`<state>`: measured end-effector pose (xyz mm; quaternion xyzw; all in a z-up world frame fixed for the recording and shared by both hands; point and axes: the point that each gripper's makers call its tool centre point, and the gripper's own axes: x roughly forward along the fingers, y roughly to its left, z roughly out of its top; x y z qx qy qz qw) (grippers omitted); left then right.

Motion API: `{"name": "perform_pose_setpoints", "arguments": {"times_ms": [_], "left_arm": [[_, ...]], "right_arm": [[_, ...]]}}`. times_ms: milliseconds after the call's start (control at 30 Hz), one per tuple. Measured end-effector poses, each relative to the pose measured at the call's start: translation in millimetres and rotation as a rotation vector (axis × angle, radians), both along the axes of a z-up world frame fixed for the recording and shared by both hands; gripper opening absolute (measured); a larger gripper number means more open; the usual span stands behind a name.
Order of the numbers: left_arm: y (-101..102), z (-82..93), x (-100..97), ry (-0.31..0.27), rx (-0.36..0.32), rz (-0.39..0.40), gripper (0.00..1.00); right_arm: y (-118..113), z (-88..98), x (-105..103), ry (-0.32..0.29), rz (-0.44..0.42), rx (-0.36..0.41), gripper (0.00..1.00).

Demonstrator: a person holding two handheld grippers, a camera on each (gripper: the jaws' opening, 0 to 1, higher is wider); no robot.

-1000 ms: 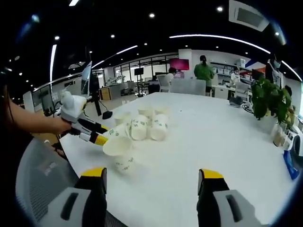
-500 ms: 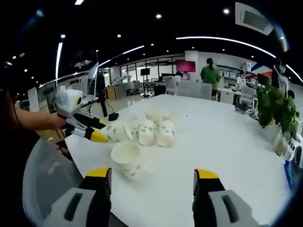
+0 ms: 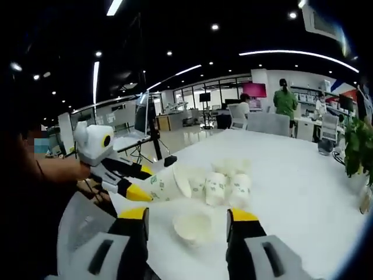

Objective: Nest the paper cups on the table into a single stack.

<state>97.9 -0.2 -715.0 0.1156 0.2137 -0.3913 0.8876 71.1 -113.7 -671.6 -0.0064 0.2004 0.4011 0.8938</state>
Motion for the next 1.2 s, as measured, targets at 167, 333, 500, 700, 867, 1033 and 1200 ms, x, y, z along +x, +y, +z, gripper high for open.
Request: {"name": "perform_pose_setpoints", "arguments": {"times_ms": [167, 333, 500, 700, 867, 1033, 1200], "left_arm": [[-17, 14.2, -10.3, -0.039, 0.003, -0.060, 0.32], [-31, 13.5, -18.7, -0.038, 0.014, -0.112, 0.32], [-45, 18.4, -28.7, -0.064, 0.014, -0.176, 0.32], [-51, 18.8, -38.2, -0.069, 0.005, -0.213, 0.32], [-54, 13.3, -44.2, -0.057, 0.007, -0.229, 0.32], [-55, 14.5, -46.0, -0.067, -0.006, -0.234, 0.32], [-56, 13.2, -46.9, -0.072, -0.003, -0.246, 0.32]], "right_arm": [[18, 12.4, 1, -0.028, 0.072, 0.020, 0.43], [29, 14.2, 4, -0.011, 0.109, 0.043, 0.40], [32, 12.0, 5, 0.024, 0.144, 0.072, 0.33], [35, 9.8, 4, 0.084, 0.164, 0.128, 0.18], [38, 9.5, 3, 0.144, 0.171, 0.191, 0.08], [37, 11.8, 2, 0.203, 0.163, 0.237, 0.01], [39, 13.4, -3, 0.255, 0.165, 0.275, 0.00]]}}
